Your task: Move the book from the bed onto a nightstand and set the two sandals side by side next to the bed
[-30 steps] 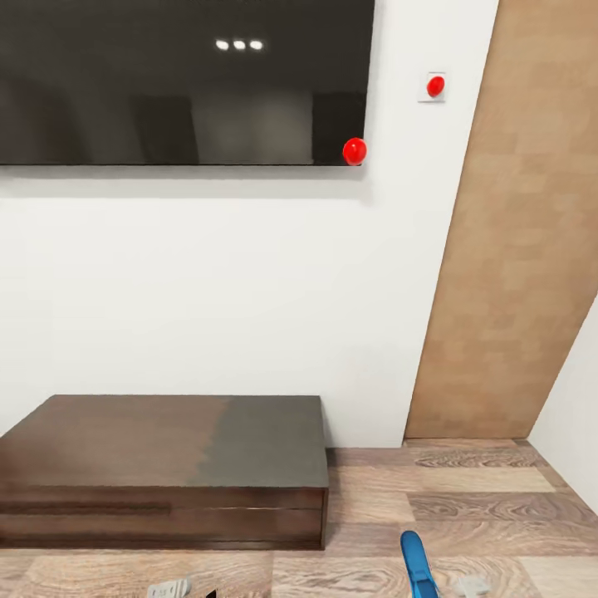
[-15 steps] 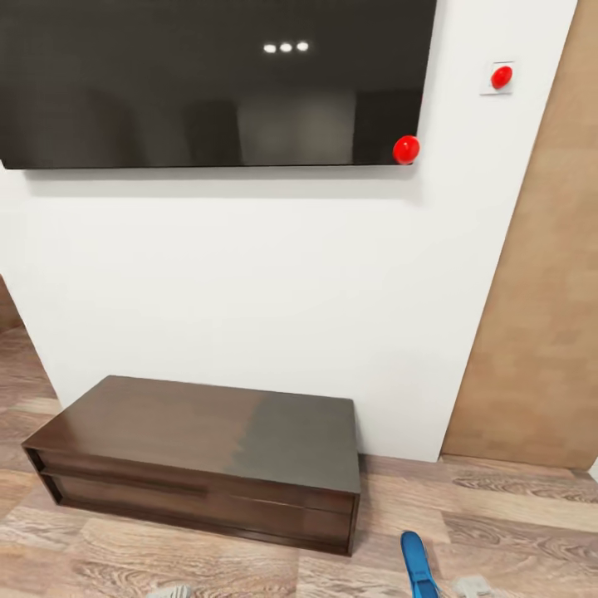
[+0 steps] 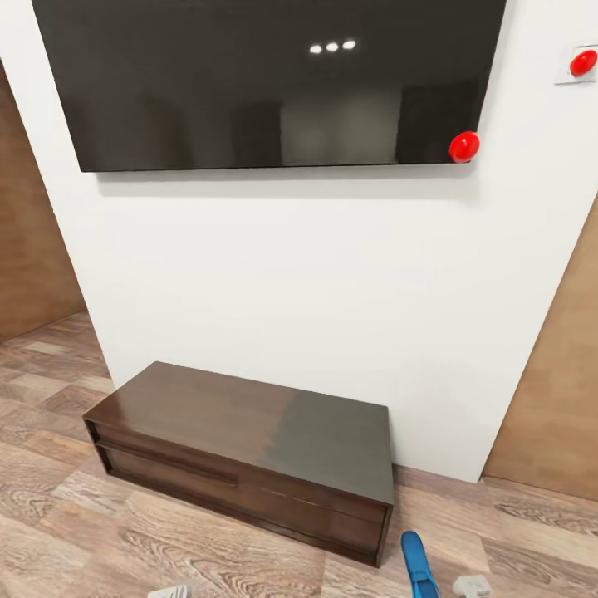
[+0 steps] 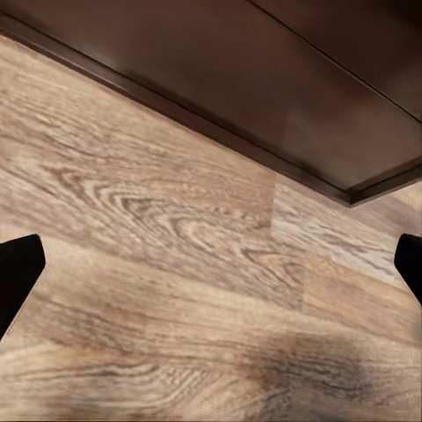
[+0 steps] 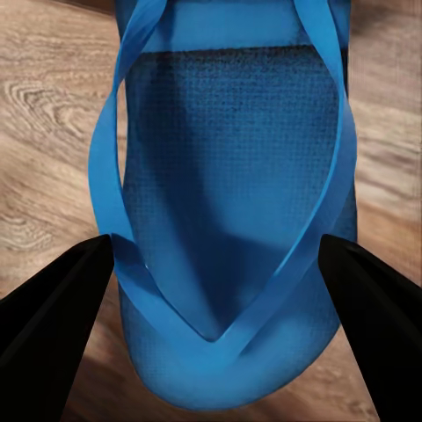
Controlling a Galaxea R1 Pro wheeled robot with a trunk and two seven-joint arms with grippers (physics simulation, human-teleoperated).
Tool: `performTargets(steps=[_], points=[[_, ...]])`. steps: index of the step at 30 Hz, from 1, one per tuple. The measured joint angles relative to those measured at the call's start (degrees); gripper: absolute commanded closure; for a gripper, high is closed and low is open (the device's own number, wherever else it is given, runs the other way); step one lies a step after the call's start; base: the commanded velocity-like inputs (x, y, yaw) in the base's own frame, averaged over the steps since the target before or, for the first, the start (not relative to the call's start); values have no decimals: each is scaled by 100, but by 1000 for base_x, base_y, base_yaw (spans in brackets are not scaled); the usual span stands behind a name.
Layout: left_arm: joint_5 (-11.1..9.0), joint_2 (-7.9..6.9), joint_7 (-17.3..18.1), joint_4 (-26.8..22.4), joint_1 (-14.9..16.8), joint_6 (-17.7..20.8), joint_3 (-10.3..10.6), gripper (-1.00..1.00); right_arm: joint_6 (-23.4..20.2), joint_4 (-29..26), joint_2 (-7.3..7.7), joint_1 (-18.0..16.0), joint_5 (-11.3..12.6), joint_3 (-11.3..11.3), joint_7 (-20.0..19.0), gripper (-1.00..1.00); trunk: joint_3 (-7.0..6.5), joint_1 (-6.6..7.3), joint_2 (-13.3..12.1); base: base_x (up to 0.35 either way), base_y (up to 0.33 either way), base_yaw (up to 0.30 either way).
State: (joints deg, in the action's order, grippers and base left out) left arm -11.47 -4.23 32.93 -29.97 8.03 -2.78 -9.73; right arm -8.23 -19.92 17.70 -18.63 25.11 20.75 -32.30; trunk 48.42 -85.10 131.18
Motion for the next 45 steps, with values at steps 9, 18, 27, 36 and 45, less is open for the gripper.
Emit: performTargets(steps=[9, 18, 27, 36, 45], points=[[0, 3, -1, 1, 0, 0, 0, -100, 0, 0, 0, 0, 0, 4, 0, 100, 0, 0, 0, 0, 0, 291], [0, 7, -2, 7, 0, 3, 0, -100, 0, 0, 0, 0, -1, 2, 0, 100, 0, 0, 0, 0, 0, 291], [0, 8, -1, 9, 0, 0, 0, -100, 0, 0, 0, 0, -1, 3, 0, 100, 0, 0, 0, 0, 0, 291], [0, 8, -2, 9, 0, 1, 0, -100, 0, 0, 0, 0, -1, 6, 0, 100, 0, 0, 0, 0, 0, 291], [0, 8, -2, 9, 0, 0, 0, -100, 0, 0, 0, 0, -1, 7, 0, 100, 0, 0, 0, 0, 0, 291]])
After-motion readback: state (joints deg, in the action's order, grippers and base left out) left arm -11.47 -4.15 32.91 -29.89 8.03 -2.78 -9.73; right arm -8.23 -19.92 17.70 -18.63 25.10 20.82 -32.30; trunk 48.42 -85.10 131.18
